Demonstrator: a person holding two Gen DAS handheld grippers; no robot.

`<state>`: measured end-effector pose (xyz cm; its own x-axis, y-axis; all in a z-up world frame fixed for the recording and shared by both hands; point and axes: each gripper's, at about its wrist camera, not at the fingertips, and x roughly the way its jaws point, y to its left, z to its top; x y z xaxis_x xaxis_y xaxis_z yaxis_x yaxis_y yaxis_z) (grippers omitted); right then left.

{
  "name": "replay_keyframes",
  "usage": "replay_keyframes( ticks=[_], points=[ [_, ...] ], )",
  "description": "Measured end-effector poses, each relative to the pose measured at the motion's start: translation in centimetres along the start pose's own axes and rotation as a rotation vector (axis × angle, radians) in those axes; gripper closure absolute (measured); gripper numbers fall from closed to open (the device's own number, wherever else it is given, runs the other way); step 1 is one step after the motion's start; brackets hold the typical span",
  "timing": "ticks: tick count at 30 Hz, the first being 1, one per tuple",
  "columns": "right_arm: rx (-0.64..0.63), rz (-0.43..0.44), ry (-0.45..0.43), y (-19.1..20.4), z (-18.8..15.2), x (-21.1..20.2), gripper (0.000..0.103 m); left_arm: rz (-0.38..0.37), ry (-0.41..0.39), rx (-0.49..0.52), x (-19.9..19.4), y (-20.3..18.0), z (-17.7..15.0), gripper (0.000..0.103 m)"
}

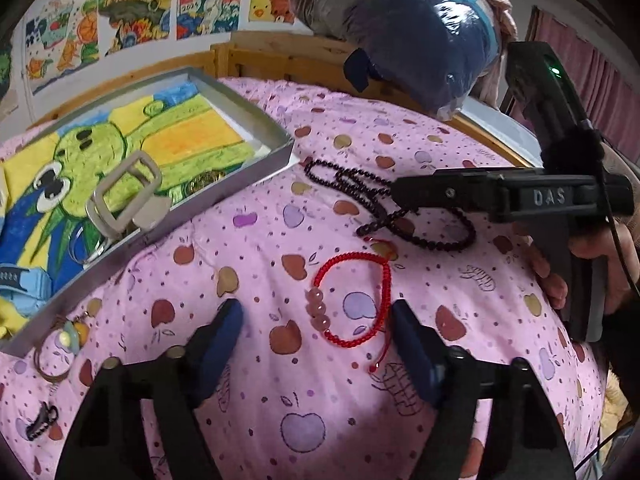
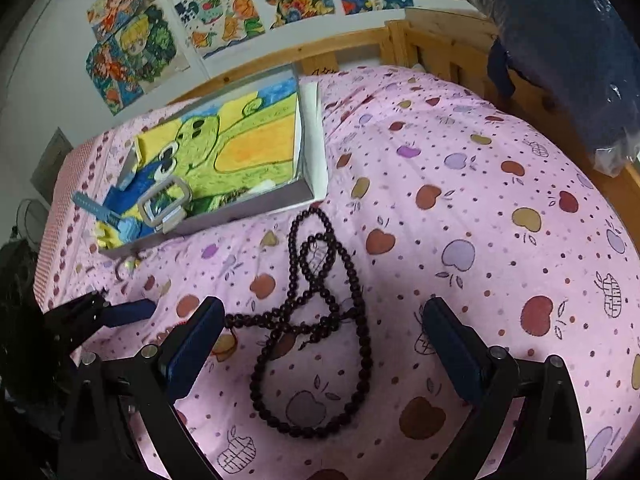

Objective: Organize jewelry
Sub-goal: 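Grasp the red bead bracelet with the left tool while the right tool grasps the black bead necklace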

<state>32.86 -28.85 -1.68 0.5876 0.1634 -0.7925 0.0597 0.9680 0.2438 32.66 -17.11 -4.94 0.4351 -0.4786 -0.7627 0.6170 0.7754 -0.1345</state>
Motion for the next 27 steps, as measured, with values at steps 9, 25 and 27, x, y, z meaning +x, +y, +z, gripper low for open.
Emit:
replay_keyframes(
  ticks=[9, 25, 27],
  points=[
    [-0.072, -0.007, 0.041, 0.7, -0.6, 0.5, 0.024, 0.015, 0.022, -0.041, 1.1, 0.8, 0.4, 0.064],
    [-0.174, -0.042, 0.096, 1.8, -1.6, 1.8, 0.049, 0.014, 0.034, -0.102, 2.1, 2.2, 0.7, 0.093],
    [-0.177, -0.039, 0.105, 1.9, -1.5, 2.2, 0.049, 0.013, 0.033, -0.110, 2.1, 2.4, 0.7, 0.094]
  ],
)
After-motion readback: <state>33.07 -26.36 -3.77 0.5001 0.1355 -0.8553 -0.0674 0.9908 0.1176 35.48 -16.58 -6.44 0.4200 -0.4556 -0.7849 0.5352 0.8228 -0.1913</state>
